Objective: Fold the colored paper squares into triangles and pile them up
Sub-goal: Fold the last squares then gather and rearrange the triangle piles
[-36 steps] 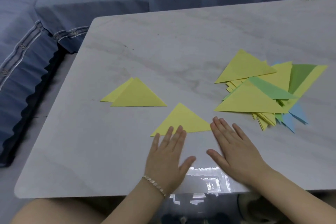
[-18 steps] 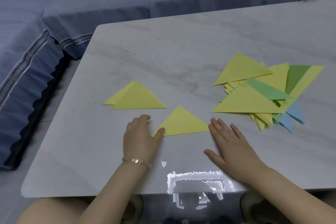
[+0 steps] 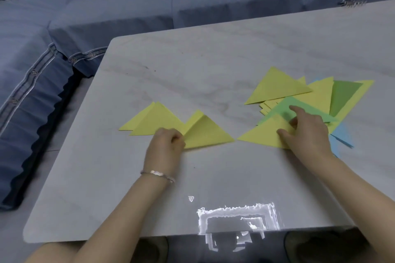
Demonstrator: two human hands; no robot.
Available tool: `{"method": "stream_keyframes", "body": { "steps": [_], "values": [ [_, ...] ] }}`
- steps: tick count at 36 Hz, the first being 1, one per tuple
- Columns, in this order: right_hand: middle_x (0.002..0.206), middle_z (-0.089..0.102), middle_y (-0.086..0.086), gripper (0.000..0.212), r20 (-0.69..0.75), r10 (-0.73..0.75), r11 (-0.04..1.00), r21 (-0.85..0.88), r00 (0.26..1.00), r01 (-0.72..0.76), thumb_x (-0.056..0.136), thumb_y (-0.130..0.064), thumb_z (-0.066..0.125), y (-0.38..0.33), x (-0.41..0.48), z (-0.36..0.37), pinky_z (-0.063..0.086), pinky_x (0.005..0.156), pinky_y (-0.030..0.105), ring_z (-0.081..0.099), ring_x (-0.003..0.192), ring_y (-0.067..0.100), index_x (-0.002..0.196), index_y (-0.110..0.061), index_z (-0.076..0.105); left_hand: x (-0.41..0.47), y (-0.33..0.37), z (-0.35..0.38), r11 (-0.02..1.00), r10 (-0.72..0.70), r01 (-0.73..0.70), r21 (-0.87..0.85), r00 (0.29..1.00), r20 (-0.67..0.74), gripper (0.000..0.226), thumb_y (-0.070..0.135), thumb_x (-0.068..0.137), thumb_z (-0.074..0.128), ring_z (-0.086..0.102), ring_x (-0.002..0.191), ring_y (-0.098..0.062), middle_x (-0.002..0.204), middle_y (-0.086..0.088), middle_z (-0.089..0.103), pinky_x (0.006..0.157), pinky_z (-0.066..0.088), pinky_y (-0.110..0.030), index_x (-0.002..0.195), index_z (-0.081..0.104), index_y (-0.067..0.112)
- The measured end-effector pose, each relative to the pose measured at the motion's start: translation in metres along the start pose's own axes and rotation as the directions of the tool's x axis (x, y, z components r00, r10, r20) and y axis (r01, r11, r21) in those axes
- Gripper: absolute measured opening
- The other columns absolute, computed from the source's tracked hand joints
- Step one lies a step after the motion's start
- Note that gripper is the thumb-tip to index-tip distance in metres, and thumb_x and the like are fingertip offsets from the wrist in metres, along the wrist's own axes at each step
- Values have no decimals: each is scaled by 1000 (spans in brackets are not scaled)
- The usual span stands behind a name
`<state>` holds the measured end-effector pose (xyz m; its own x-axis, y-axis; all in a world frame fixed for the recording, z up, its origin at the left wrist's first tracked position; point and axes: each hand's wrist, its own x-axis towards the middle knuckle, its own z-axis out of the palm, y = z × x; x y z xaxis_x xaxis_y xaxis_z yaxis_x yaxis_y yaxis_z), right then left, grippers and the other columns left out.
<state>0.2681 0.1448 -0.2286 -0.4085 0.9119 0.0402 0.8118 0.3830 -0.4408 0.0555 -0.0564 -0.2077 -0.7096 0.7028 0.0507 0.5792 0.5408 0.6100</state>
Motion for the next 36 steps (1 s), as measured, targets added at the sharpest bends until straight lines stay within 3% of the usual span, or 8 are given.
{"method": "stream_keyframes", "body": {
  "steps": [3, 9, 13, 17, 20, 24, 29, 36],
  "values": [
    [89, 59, 6, 46, -14, -44, 986, 160, 999, 46, 80, -9, 66, 0, -7, 4, 39, 80, 35, 50, 91, 26, 125, -9, 55, 30, -13, -25, 997, -21, 23, 76, 999, -28, 9, -1, 81, 56, 45, 82, -23, 84, -13, 55, 62, 24, -26, 84, 64, -2],
    [81, 55, -10, 21, 15, -164, 904, 402, 986, 145, 83, -5, 65, -20, -24, 8, 33, 64, 9, 50, 74, 5, 103, -11, 68, 47, -39, -33, 939, -111, 121, 322, 993, -49, 58, 10, 82, 60, 28, 129, -34, 136, -18, 36, 105, 25, -39, 136, 39, 13],
    [81, 55, -17, 19, 42, -207, 820, 553, 978, 150, 81, -4, 67, -44, -34, 17, 35, 66, 2, 51, 73, -3, 95, -17, 67, 16, -25, -9, 968, 133, -119, 221, 990, -51, 48, 9, 86, 53, 29, 134, -36, 141, -23, 36, 110, 18, -32, 132, 43, 1],
    [80, 57, -11, 24, 74, -301, 767, 611, 951, 195, 80, -3, 69, -68, -36, 36, 36, 69, 3, 50, 73, -12, 97, -19, 67, -26, -3, 28, 868, 437, -447, 215, 895, 94, 43, 21, 85, 37, 48, 122, -29, 130, -19, 53, 102, 29, -31, 123, 44, 5],
    [90, 58, 0, 25, 47, -375, 808, 506, 926, 301, 80, 0, 67, -77, -35, 54, 35, 76, 5, 54, 83, 2, 102, -10, 68, -48, 2, 53, 801, 470, -521, 295, 852, 231, 42, 31, 89, 31, 54, 119, -21, 132, -8, 54, 93, 48, -36, 125, 41, 12],
    [115, 58, 15, 24, -58, -498, 826, 272, 865, 493, 86, -10, 55, -77, -46, 66, 30, 92, 16, 49, 106, 21, 106, -3, 66, -56, -10, 67, 818, 305, -440, 371, 878, 368, 58, 43, 98, 4, 50, 124, -19, 135, -2, 52, 102, 30, -37, 130, 41, 12],
    [131, 55, 10, 59, 204, -639, 767, 102, 741, 633, 101, -37, 14, -61, -87, 69, 20, 107, 22, 52, 120, 22, 126, -3, 54, -60, -14, 68, 789, 292, -460, 407, 864, 409, 65, 50, 96, 7, 40, 132, -24, 140, -4, 46, 102, 24, -40, 133, 43, 11],
    [141, 44, 3, 65, 357, -572, 766, -87, 738, 636, 98, -51, 12, -41, -96, 57, 16, 109, 25, 40, 130, 15, 135, -11, 47, -67, -21, 68, 782, 339, -486, 391, 857, 388, 69, 57, 93, 12, 23, 139, -25, 149, -8, 31, 104, 21, -44, 141, 31, 11]
  ]
}}
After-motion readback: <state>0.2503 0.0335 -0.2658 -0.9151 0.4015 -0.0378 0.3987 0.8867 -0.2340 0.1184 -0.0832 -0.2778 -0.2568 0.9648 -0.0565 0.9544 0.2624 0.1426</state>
